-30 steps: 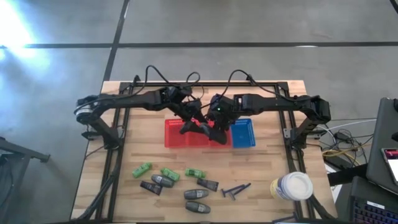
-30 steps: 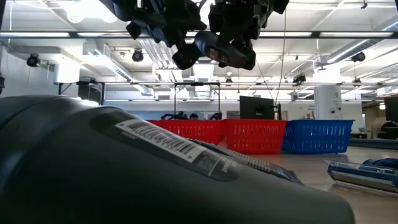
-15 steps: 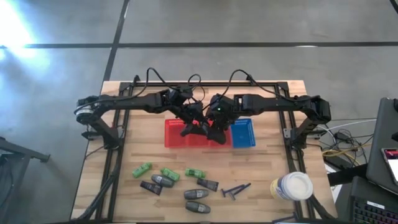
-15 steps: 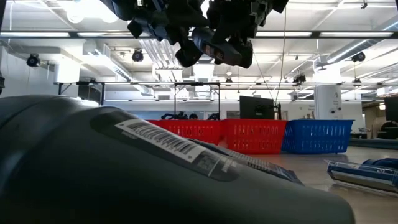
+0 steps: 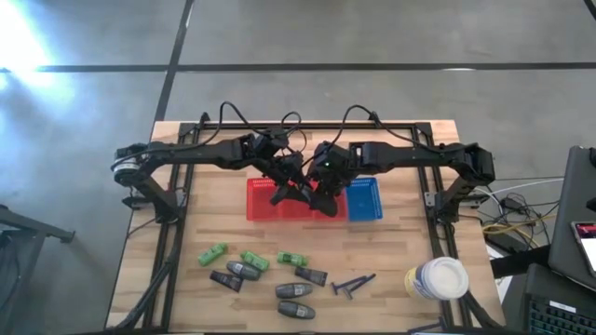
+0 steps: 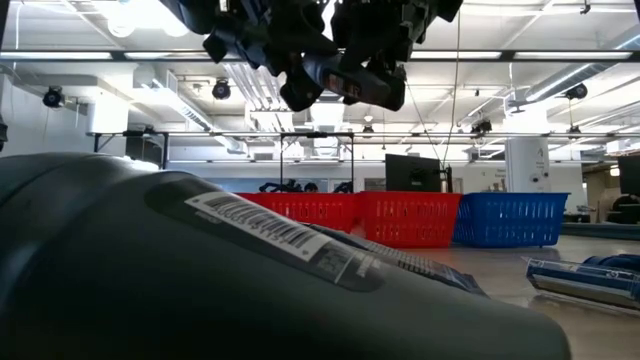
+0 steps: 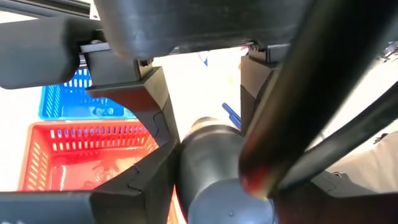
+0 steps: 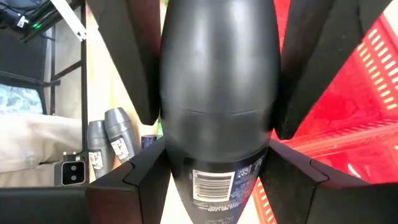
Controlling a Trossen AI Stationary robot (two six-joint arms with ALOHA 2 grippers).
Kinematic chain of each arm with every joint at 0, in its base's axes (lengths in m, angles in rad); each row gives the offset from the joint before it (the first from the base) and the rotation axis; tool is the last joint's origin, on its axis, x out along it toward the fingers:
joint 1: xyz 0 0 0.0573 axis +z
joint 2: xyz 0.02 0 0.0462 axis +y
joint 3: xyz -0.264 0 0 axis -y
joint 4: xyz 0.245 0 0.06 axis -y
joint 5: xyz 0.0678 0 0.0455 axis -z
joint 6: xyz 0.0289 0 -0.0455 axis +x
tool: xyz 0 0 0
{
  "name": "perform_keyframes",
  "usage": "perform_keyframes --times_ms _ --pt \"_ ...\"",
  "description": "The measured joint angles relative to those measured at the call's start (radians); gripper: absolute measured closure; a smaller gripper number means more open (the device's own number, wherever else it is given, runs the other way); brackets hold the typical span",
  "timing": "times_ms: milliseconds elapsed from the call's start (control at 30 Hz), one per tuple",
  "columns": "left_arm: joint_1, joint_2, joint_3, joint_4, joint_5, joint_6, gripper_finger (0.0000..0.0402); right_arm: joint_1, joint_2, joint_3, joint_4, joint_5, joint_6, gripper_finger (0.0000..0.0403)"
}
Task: Pick & Place Travel size toiletries
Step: Put the black deodorant into the left red bin
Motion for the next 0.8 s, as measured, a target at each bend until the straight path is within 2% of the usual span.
perform_keyframes --times_ms 267,567,800 --pt "0.000 -0.001 -0.009 -0.007 0.002 0.001 0.0196 0.000 0.001 0.000 0.001 0.003 0.000 0.0189" --pt "-0.001 0.000 -0.015 -0.096 0.001 0.011 0.0196 -0.003 -0.002 0.002 0.001 0.032 0.021 0.0125" --pt "0.000 0.000 -0.017 -0.207 -0.087 0.090 0.0197 -0.002 -0.009 0.001 -0.008 0.112 0.010 0.0087"
